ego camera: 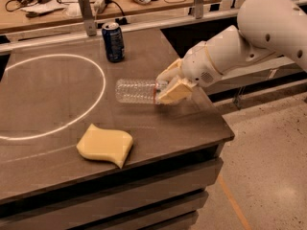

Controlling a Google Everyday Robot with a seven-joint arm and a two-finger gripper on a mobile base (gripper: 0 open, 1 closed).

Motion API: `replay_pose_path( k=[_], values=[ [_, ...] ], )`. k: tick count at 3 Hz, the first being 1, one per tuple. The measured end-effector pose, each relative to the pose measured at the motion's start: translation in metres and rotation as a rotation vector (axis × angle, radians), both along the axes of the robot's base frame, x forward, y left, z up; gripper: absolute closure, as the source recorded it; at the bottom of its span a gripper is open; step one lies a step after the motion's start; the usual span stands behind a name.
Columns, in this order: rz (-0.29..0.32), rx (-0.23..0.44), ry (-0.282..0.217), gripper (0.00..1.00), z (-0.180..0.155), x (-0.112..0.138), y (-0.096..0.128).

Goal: Move water bottle near sponge

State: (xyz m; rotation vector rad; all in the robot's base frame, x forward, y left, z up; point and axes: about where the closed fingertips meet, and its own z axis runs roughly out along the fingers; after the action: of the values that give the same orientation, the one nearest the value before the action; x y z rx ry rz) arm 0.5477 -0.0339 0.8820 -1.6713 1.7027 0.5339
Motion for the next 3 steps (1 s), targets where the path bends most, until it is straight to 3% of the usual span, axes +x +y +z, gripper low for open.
replay_pose_path(
  k=[3],
  values=[
    [0.021,-0.011,0.077,1.0,0.002,-0.025,0.051]
  ],
)
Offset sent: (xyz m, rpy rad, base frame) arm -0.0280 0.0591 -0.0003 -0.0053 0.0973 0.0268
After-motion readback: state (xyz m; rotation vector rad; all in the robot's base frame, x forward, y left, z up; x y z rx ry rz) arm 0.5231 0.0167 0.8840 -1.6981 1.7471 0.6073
